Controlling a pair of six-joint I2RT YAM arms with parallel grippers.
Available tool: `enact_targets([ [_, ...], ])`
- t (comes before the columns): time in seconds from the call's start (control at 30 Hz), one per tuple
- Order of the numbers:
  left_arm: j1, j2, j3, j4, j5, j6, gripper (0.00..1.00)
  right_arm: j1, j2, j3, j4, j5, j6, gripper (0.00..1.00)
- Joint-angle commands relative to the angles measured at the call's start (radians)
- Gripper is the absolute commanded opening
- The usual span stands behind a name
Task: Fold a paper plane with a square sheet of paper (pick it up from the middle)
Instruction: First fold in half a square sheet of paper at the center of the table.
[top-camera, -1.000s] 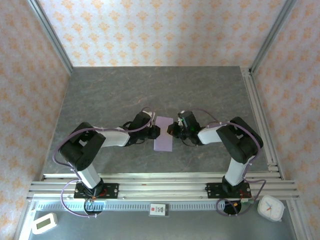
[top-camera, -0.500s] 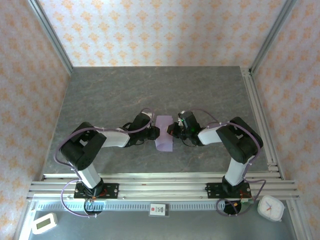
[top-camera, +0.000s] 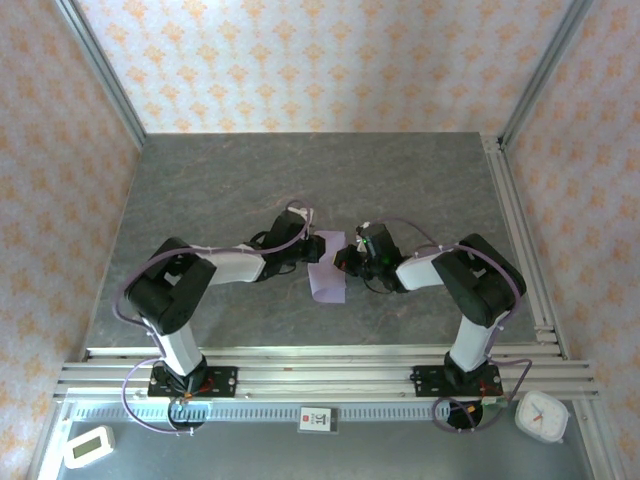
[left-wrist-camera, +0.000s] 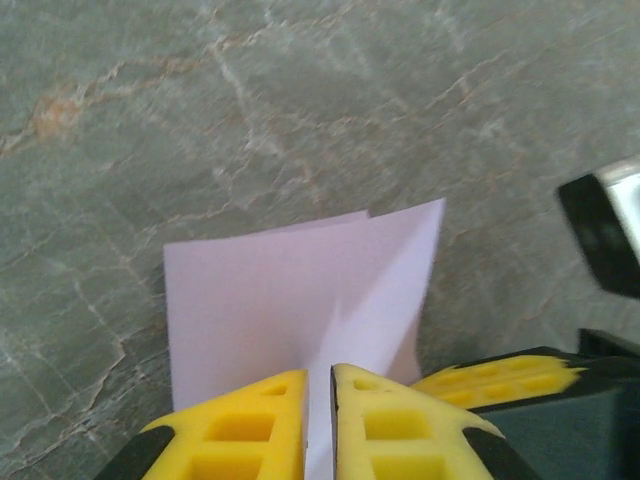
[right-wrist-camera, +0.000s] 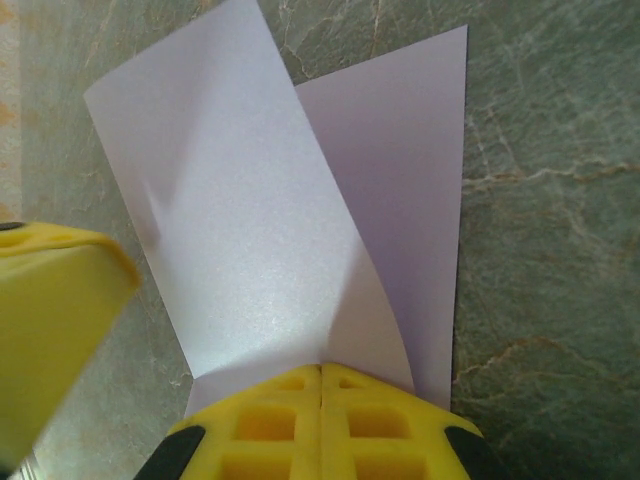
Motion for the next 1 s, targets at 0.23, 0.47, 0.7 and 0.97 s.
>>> enact_targets([
  [0.23,0.018,0.072,-0.052,0.114,-0.052,-0.017,0.13,0.003,0.056,-0.037,-0.066,0.050,-0.011,0.00],
  [0.47,0.020,0.057,-0.053,0.114,-0.035,-0.025,0.12,0.003,0.060,-0.042,-0.063,0.049,-0.013,0.00],
  [0.7,0.042,0.007,0.010,0.087,-0.004,-0.025,0.15,0.003,0.061,-0.045,-0.064,0.053,-0.013,0.00],
  [0.97,0.073,0.053,0.050,0.097,0.028,-0.020,0.15,0.003,0.062,-0.050,-0.062,0.054,-0.012,0.00],
])
